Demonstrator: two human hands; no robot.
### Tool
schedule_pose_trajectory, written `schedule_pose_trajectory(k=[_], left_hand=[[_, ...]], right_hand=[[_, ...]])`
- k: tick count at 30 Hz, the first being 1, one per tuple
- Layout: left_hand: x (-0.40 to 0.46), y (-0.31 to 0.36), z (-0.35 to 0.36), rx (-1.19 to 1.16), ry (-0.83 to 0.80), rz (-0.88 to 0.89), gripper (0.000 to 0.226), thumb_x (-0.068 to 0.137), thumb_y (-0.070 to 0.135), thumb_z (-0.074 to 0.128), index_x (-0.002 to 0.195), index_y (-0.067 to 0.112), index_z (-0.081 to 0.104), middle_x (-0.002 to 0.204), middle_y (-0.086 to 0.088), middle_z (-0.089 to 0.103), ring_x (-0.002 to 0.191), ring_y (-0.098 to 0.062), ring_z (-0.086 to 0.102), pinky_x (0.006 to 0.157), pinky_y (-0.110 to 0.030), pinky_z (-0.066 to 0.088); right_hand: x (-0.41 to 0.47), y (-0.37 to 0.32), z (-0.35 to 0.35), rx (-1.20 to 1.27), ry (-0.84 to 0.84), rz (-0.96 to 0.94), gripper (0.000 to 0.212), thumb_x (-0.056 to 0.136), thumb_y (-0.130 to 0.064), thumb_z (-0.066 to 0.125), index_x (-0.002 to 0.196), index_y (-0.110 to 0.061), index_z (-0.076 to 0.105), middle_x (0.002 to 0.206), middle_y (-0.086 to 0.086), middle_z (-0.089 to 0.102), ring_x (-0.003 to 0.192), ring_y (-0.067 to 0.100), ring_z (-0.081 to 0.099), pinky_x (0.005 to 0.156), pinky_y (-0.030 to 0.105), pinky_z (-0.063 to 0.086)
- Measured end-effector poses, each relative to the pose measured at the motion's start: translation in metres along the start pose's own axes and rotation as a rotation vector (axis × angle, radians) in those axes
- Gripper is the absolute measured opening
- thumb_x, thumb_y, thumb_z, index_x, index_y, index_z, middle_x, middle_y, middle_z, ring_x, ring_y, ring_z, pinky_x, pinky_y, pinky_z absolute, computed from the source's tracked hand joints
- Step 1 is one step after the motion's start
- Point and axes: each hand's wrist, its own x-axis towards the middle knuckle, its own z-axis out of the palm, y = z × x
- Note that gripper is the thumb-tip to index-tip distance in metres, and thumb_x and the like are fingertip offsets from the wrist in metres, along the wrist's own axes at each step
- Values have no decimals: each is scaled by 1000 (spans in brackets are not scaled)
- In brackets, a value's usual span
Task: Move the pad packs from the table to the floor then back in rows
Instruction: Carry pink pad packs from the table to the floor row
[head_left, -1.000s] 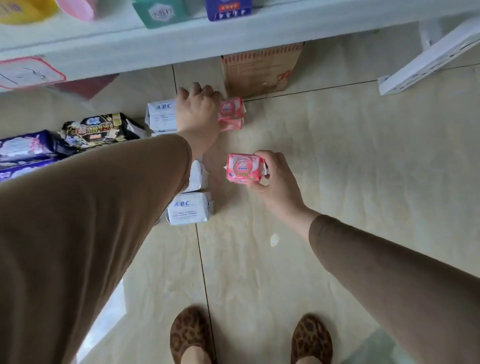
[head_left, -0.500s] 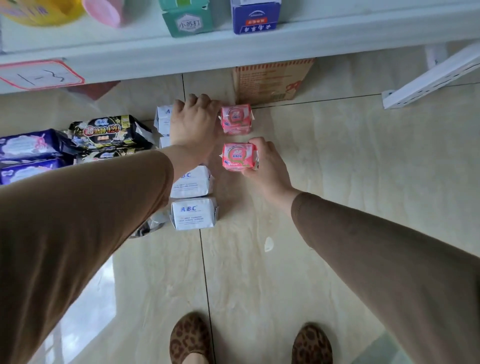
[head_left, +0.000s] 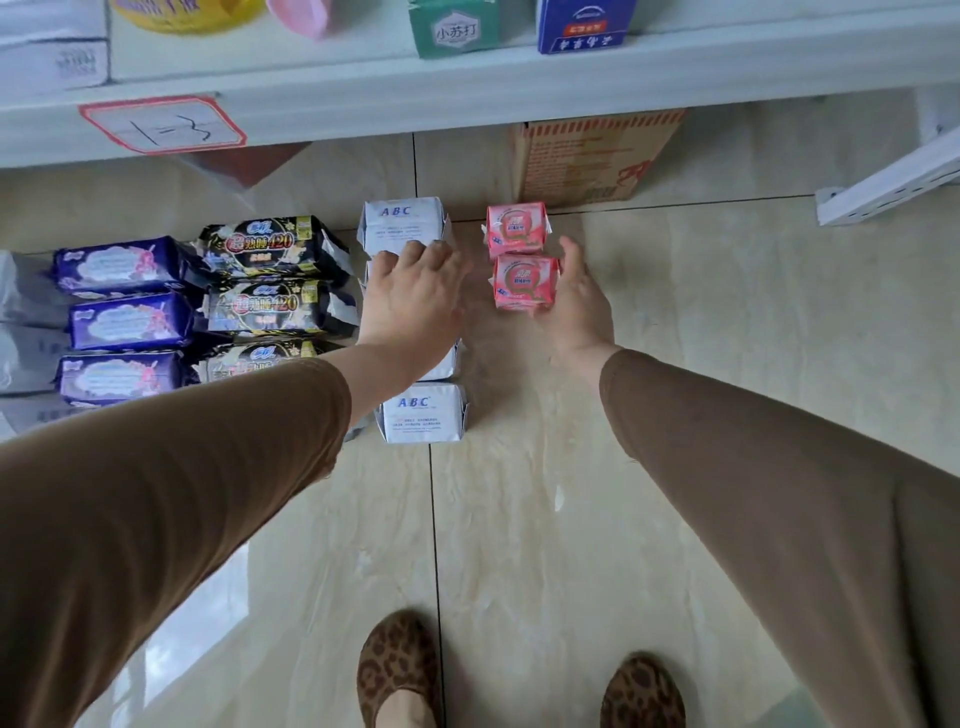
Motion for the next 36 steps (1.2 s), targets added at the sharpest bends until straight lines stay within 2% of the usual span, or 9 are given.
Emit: schedule_pose_trajectory(k=[2, 4, 9, 14, 18, 22, 27, 31, 36], left_hand=[[-8, 3, -6, 14, -17, 6, 42, 90, 30, 55, 131, 19, 50, 130, 0, 53, 117, -26, 46, 95, -41, 35], [-18, 7, -19, 16, -44, 7, 43, 91, 30, 54, 132, 20, 49, 132, 0, 53, 119, -26, 45, 96, -41, 35], [-59, 24, -85, -62, -144, -48, 43, 89, 31, 58, 130, 22, 51, 125, -1, 54, 118, -26, 46, 95, -40, 37], [-108, 52, -202, -158, -176, -125, 44, 88, 29, 58, 131, 24, 50, 125, 2, 56, 120, -23, 47, 95, -39, 39], [-137, 73, -320, -204, -162, -144, 42, 87, 29, 60, 128, 22, 52, 125, 2, 55, 121, -22, 46, 97, -38, 41], [-152, 95, -467, -280, -62, -136, 46, 87, 28, 62, 132, 24, 51, 130, 3, 53, 123, -22, 47, 99, -38, 41], [-155, 104, -618, -334, 119, -94, 45, 88, 30, 62, 130, 22, 51, 127, 2, 54, 121, -23, 46, 96, -38, 42], [-142, 94, -700, -345, 274, -60, 44, 88, 31, 63, 129, 23, 53, 127, 3, 55, 118, -24, 48, 90, -39, 43], [-106, 59, -763, -376, 387, -31, 43, 88, 32, 63, 129, 21, 53, 125, 1, 55, 116, -25, 48, 87, -39, 44]], right_hand=[[-11, 1, -12, 15, -43, -8, 87, 85, -4, 68, 156, -13, 20, 150, 6, 48, 129, 26, 54, 97, 35, 46], [-29, 1, -30, -20, -77, -29, 85, 86, -5, 68, 156, -14, 22, 153, 9, 42, 133, 28, 48, 102, 36, 43], [-100, -18, -106, -140, -125, -47, 61, 88, -14, 66, 144, -17, 40, 140, 8, 47, 125, 30, 46, 94, 37, 42], [-180, -73, -216, -151, -146, -85, 51, 90, -18, 63, 138, -20, 47, 136, 2, 49, 122, 23, 45, 87, 29, 39], [-231, -141, -314, -134, -143, -113, 44, 90, -19, 61, 133, -20, 51, 135, 0, 49, 123, 22, 44, 92, 33, 42], [-273, -223, -430, -75, -97, -183, 39, 91, -20, 61, 130, -21, 55, 134, -3, 51, 126, 18, 43, 95, 30, 40], [-302, -314, -546, -33, -9, -304, 31, 93, -23, 62, 124, -23, 59, 128, -7, 53, 123, 12, 44, 91, 21, 33], [-300, -382, -610, -59, 74, -414, 27, 91, -21, 62, 118, -21, 62, 120, -2, 58, 116, 17, 49, 92, 32, 42], [-270, -448, -653, -74, 137, -486, 29, 94, -24, 61, 122, -22, 60, 127, -6, 58, 119, 14, 49, 93, 28, 40]])
